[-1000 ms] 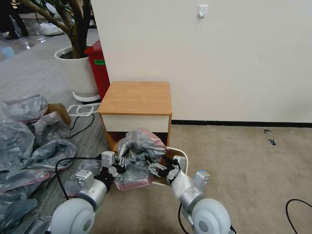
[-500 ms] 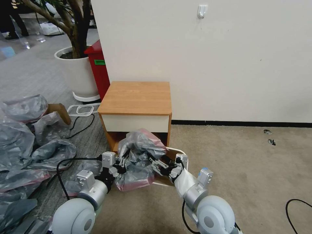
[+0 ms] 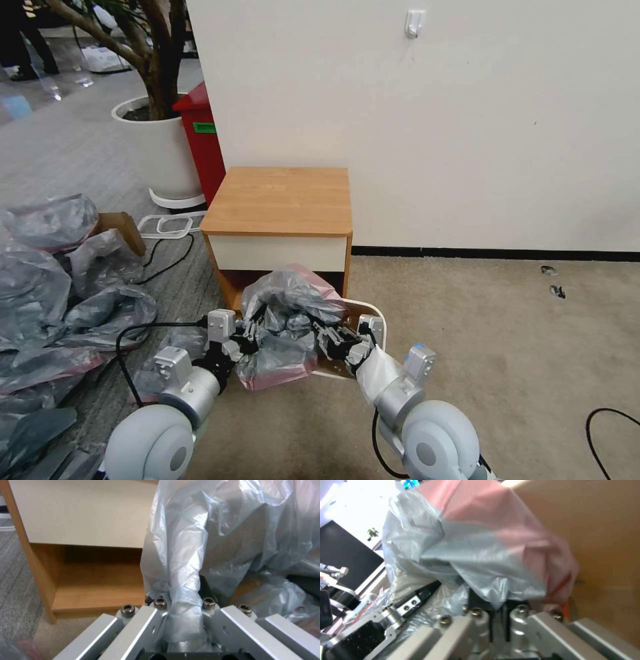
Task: Pick up the garbage bag from the table and place it over the trash can.
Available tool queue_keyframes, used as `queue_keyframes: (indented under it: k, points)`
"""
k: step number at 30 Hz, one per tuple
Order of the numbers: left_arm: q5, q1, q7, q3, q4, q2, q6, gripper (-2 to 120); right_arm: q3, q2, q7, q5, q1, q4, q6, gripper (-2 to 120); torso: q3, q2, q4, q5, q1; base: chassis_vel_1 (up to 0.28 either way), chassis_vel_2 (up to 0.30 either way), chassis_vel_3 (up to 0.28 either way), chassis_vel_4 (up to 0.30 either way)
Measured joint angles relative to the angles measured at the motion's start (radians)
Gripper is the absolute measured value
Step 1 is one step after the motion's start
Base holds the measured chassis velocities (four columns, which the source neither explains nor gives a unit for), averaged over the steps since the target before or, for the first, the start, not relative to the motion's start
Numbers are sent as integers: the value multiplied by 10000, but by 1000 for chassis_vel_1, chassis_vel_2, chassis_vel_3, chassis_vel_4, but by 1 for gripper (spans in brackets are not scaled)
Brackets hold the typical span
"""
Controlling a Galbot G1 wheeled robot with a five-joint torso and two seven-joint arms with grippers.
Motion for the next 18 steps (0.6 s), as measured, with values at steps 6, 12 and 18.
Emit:
queue_keyframes:
  k: [6,12,18]
  points:
    - [32,-21,-87,-63,108,-5,3,3,-95,1,-83,-220,-156,213,68,0,0,0,0,0,0,0,0,0,0]
    - [341,1,-71,-71,161,62,-16,3,-224,-168,-169,-438,-350,731,64,0,0,0,0,1,0,0,0,0,0]
    - [1001,37,70,-25,255,159,-245,3,-69,-403,-177,-410,-406,1220,8,0,0,1,0,0,0,0,0,0,0]
